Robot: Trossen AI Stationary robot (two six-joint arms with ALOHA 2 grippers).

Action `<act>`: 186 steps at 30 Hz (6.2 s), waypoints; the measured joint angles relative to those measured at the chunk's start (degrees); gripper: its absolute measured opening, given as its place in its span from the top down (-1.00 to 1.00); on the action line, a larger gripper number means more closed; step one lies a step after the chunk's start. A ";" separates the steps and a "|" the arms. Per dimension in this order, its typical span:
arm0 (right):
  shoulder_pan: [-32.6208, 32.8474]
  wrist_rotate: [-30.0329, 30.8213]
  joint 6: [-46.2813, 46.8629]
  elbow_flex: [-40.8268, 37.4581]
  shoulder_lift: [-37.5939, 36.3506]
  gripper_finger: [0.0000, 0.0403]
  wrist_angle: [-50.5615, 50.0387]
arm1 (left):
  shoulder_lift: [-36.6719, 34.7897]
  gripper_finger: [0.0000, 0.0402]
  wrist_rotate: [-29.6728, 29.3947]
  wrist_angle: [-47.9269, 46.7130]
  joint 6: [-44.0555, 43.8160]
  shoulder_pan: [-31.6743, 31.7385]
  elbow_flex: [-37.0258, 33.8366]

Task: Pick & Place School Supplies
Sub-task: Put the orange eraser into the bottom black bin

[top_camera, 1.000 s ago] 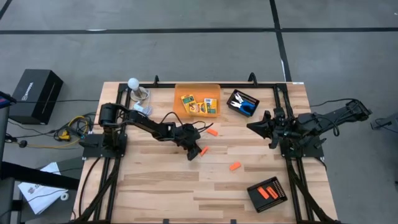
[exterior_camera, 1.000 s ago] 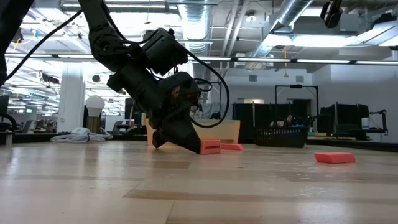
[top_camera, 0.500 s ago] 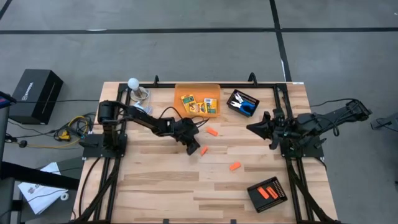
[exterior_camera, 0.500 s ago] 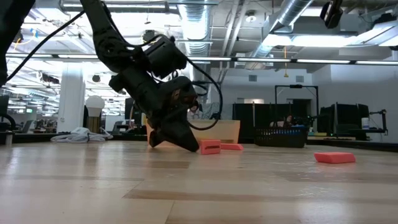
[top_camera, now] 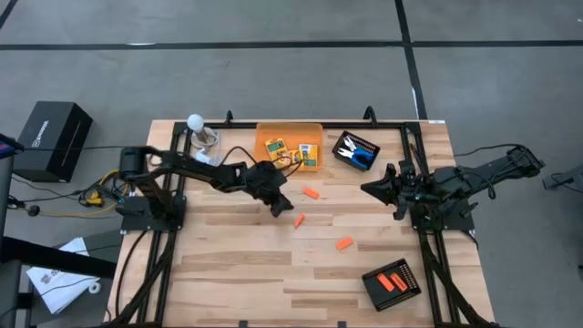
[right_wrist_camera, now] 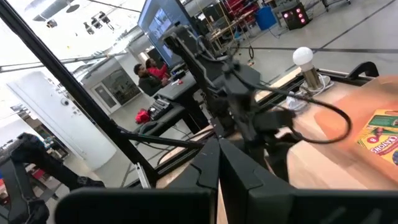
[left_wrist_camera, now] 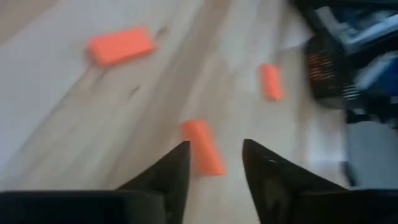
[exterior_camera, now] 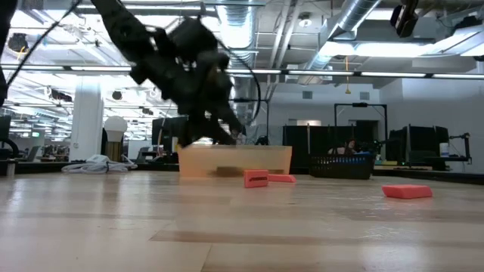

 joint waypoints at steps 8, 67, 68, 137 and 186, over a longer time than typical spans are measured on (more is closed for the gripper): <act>-2.28 0.07 -0.31 0.02 -2.94 1.00 -1.19 | -4.85 0.09 -0.43 -20.50 5.66 -1.02 7.75; -9.46 -4.63 -3.45 0.02 -16.48 -0.01 -13.76 | 20.83 0.12 -1.98 -44.40 -4.07 -6.34 34.54; -9.46 -4.63 -3.45 0.02 -16.41 -0.01 -14.11 | 20.81 0.12 -1.99 -44.40 -4.26 -6.42 34.55; -23.19 -20.09 0.28 0.00 1.94 0.04 11.21 | 1.93 0.87 5.03 1.62 4.21 1.95 34.51; -38.80 -46.62 -0.46 14.51 23.21 0.37 13.64 | 1.32 0.87 8.07 4.34 4.43 4.59 34.53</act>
